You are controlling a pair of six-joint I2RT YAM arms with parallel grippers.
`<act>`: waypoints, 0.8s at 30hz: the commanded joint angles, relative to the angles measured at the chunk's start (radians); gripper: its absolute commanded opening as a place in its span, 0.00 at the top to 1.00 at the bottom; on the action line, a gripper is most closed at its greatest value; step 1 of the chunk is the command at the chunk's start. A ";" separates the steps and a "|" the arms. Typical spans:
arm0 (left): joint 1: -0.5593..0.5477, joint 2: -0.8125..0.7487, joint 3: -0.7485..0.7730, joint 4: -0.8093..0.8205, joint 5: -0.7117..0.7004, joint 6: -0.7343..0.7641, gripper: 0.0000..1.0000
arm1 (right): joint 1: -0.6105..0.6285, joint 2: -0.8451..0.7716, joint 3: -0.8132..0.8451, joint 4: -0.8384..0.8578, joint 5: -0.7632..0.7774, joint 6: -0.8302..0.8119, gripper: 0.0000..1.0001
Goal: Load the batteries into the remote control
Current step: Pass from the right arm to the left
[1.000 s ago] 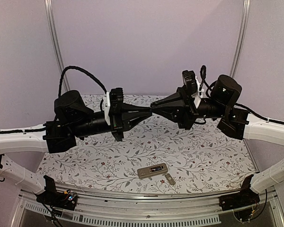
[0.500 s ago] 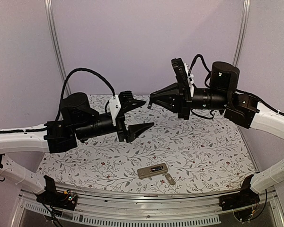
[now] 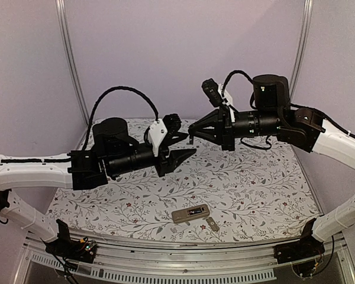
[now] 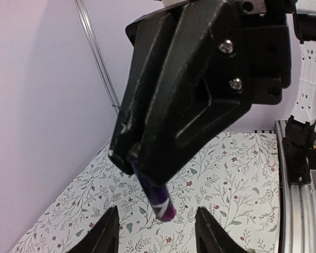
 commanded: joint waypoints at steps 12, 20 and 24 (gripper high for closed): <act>0.021 0.052 0.068 0.034 0.036 -0.092 0.82 | 0.008 -0.001 0.012 -0.029 -0.015 -0.030 1.00; 0.022 0.028 0.014 0.132 0.034 -0.101 1.00 | 0.006 -0.010 -0.029 0.036 -0.024 -0.004 0.59; 0.023 -0.005 -0.060 0.266 0.046 -0.108 1.00 | -0.028 -0.080 -0.179 0.326 -0.136 0.103 0.52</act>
